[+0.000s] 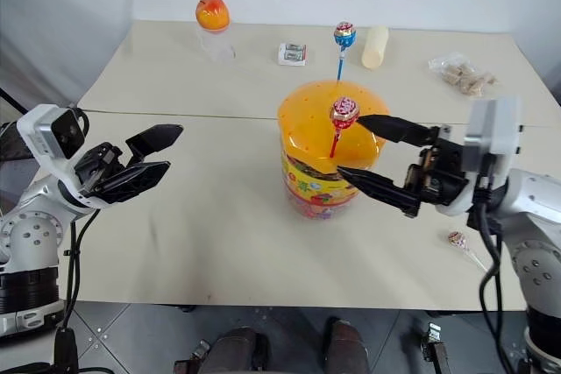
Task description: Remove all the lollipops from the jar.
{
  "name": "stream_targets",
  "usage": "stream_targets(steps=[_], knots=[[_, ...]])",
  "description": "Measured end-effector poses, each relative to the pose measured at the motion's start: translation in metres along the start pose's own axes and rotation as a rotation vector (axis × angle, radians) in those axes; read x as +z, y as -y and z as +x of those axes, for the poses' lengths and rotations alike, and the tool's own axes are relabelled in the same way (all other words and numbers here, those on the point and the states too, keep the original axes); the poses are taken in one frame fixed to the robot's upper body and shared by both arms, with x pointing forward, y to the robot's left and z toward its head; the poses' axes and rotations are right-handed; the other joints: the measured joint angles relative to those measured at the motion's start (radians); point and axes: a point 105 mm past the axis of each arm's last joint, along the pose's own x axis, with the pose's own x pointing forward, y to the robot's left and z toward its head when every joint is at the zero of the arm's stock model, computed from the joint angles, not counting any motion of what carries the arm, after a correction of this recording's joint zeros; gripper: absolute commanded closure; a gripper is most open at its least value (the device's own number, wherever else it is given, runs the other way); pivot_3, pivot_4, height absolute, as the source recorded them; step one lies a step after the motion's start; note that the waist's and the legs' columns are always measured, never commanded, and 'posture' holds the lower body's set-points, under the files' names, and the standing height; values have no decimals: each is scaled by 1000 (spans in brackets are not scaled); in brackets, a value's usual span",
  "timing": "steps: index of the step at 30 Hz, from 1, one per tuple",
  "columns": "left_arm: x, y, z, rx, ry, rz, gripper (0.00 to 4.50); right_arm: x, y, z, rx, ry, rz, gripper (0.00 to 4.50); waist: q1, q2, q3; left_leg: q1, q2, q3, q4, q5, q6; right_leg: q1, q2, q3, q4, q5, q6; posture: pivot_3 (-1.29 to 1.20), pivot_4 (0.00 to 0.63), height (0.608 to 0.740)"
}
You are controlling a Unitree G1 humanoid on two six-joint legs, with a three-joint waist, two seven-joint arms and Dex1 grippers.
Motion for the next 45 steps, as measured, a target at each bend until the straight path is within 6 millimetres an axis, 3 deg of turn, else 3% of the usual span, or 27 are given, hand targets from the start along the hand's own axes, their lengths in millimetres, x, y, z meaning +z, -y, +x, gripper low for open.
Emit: stream_targets(steps=[5, 8, 17, 21, 24, 29, 34, 39, 45], knots=[[-7, 1, -2, 13, 5, -7, 0, -8, -9, 16, 78, -36, -17, 800, -8, 0, 0, 1, 1, 1, -1, 0, 0, 0, 0, 0, 0, 0, 0, 0, 150, 740], [-8, 5, 5, -14, 16, 4, 0, -9, -6, 22, 75, -19, -29, 1379, -10, -1, 0, 2, 1, 1, -1, 0, 0, 0, 0, 0, 1, 0, 0, 0, 150, 740], [-4, 13, 14, -49, 39, -3, 0, -15, 3, 21, 35, 10, -9, 4422, -10, -1, -1, 2, 1, 1, 0, 0, 0, 0, 0, 0, 1, 0, 0, 0, 150, 740], [-2, 14, 17, -68, 52, -1, 0, -9, 7, 25, 23, 86, 61, 4469, -10, -1, -1, 2, 1, 2, 0, 0, 0, 0, 0, 0, 1, 0, 0, 0, 150, 740], [-1, 19, 25, -120, 56, -35, 0, 17, 19, 21, -20, 203, 149, 4469, -8, -1, -1, 1, 1, 1, 0, 0, 0, 0, 0, 0, 1, 0, 0, 0, 150, 740], [-3, 27, 28, -193, 0, -51, 0, 45, 40, -15, -121, 190, 182, 4469, -5, -1, -1, 1, 0, 0, -2, 0, 0, 0, 0, -1, 0, 0, 0, 0, 150, 740], [-20, 27, 35, -243, -140, 78, 0, 21, 77, -90, -417, -59, 241, 4469, -3, -2, -1, 1, 0, 4, -2, 0, 1, 0, 0, 0, -2, 0, 0, 0, 150, 740], [-39, 25, 33, -283, -278, 184, 0, -66, 89, -173, -737, -613, 253, 4469, -7, -2, -1, 2, 1, 8, -3, 0, 1, -1, 0, 3, -2, 0, 0, 0, 150, 740], [-41, 17, 34, -271, -301, 200, 0, -126, 65, -199, -684, -964, 233, 4469, -11, -1, -1, 2, 1, 10, -3, 0, 1, -2, 0, 4, -2, 0, 0, 0, 150, 740]])
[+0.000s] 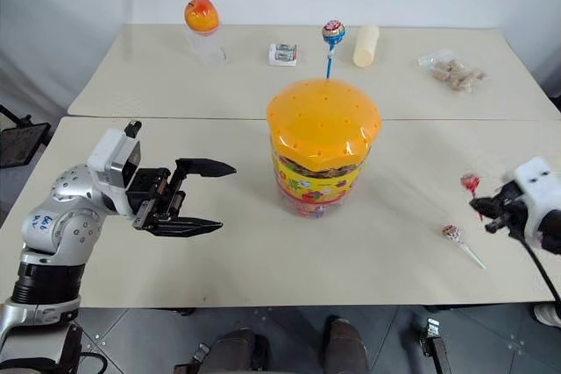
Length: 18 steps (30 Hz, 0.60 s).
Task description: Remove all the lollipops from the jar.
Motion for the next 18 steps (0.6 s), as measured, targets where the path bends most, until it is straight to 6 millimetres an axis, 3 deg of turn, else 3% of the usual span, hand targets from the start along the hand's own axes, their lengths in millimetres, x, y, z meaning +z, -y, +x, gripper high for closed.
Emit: stream_targets(steps=[3, 6, 11, 15, 18], knots=[[1, -2, 0, 4, 3, 2, 0, -12, -4, 5, 19, -67, -14, 4469, 2, 0, 0, 0, 0, 0, 0, 0, 0, 0, 0, 0, 0, 0, 0, 0, 150, 740], [1, -2, -1, 7, 5, 0, 0, -14, -10, 5, 77, -77, -10, 3775, 6, 0, 0, 0, 0, -1, 1, 0, 0, 0, 0, -1, 0, 0, 0, 0, 150, 740], [9, -6, -2, 49, 72, -22, 0, -3, -11, -4, 145, -5, -36, 2108, 5, 0, 0, 0, 0, -1, 1, 0, 0, 1, 0, 0, 0, 0, 0, 0, 150, 740], [26, -16, -5, 132, 207, -33, 0, 61, -6, -16, 161, 342, -75, 782, 0, 0, 0, 0, 0, -1, 1, 0, 0, 1, 0, 0, 0, 0, 0, 0, 150, 740], [39, -27, -8, 222, 298, -30, 0, 115, -6, -29, 166, 588, -72, 782, -1, 0, 0, 0, 0, -2, 2, 0, 0, 1, 0, 0, 2, 0, 0, 0, 150, 740]])
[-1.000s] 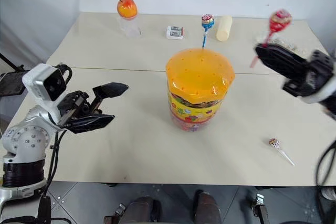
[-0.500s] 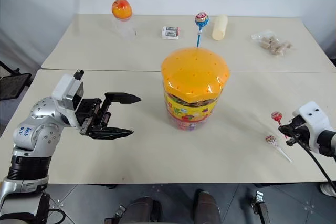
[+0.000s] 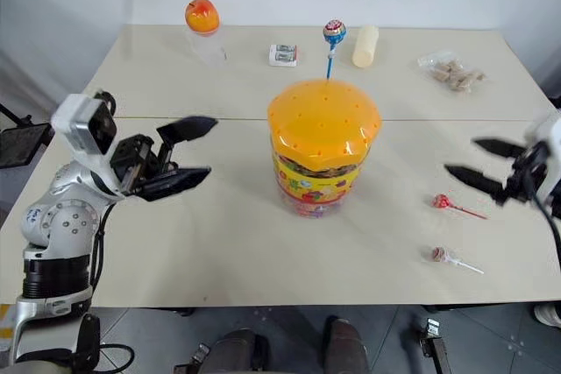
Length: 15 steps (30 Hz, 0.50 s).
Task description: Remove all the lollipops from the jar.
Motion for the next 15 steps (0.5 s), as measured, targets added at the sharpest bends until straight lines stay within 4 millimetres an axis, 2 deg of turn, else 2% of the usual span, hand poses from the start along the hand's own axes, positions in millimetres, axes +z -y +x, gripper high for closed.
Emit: stream_targets(steps=[3, 6, 10, 15], knots=[[12, -9, -1, 84, 89, -11, 0, 49, -5, 24, 49, 209, 30, 782, 0, 0, 0, 0, 0, 0, 0, 0, 0, 0, 0, 0, 0, 0, 0, 0, 150, 740], [15, -13, -2, 120, 149, -70, 0, 84, -24, 51, 157, 293, 38, 782, -1, 0, 0, 0, 0, -1, -1, 0, 0, 0, 0, -1, 0, 0, 0, 0, 150, 740], [25, -14, -3, 123, 230, -153, 0, 94, -48, 88, 265, 292, 97, 782, 4, 0, 0, -2, -1, -4, 0, 0, 0, 0, 0, -3, 0, 0, 0, 0, 150, 740], [26, -10, -3, 107, 251, -211, 0, 100, -63, 110, 334, 277, 155, 782, 1, 0, 0, -3, -2, -6, -1, 0, 0, 0, 0, -5, 0, 1, 1, 0, 150, 740]])
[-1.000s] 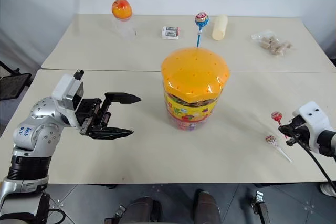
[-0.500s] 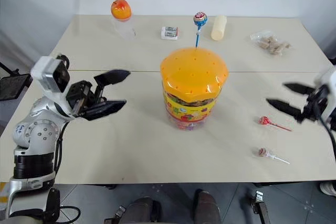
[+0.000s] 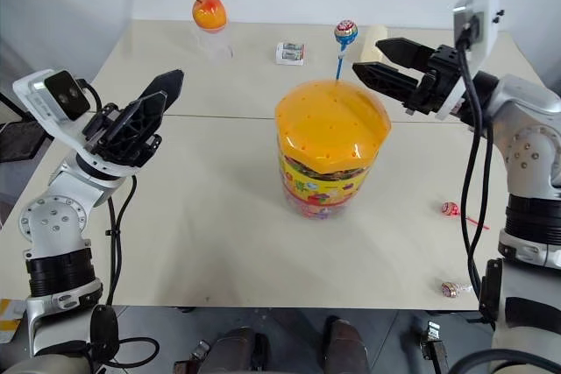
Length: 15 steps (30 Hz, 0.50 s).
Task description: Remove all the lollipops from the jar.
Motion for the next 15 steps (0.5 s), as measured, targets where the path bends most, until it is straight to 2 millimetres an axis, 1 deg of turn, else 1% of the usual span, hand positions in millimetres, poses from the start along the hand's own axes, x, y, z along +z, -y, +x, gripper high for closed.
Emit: stream_targets(steps=[3, 6, 7, 9, 13, 15], knots=[[-8, 5, 0, -10, -20, -14, 0, -2, -7, 14, 40, -10, 24, 782, -8, 0, 0, 0, 0, 0, 0, 0, 0, 0, 0, -1, 0, 0, 0, 0, 150, 740], [-12, 7, -2, -8, -28, -20, 0, -3, -8, 31, 47, -24, 78, 782, -20, 0, 0, 0, 0, 0, 1, 0, 0, 0, 0, 0, 1, 0, 0, 0, 150, 740], [-12, 7, -1, -10, -29, -21, 0, -2, -7, 35, 50, -23, 95, 953, -22, 0, 0, 0, 0, 0, 0, 0, 0, 0, 0, 0, 1, 0, 0, 0, 150, 740], [-12, 8, 0, -16, -31, -15, 0, 0, -6, 36, 50, -26, 108, 1340, -21, 0, 0, 0, 0, 0, 0, 0, 0, 0, 0, 0, 1, 0, 0, 0, 150, 740], [-11, 8, 0, -17, -24, -4, 0, -9, -4, 40, 51, -64, 117, 2663, -23, 0, 0, 0, 0, 0, -1, 0, 0, 0, 0, 0, 0, 0, 0, 0, 150, 740], [-11, 9, 0, -18, -21, -1, 0, -10, -5, 40, 57, -67, 115, 3414, -25, 0, 0, 1, 0, 0, -1, 0, 0, 0, 0, 0, 1, 0, 0, 0, 150, 740]])
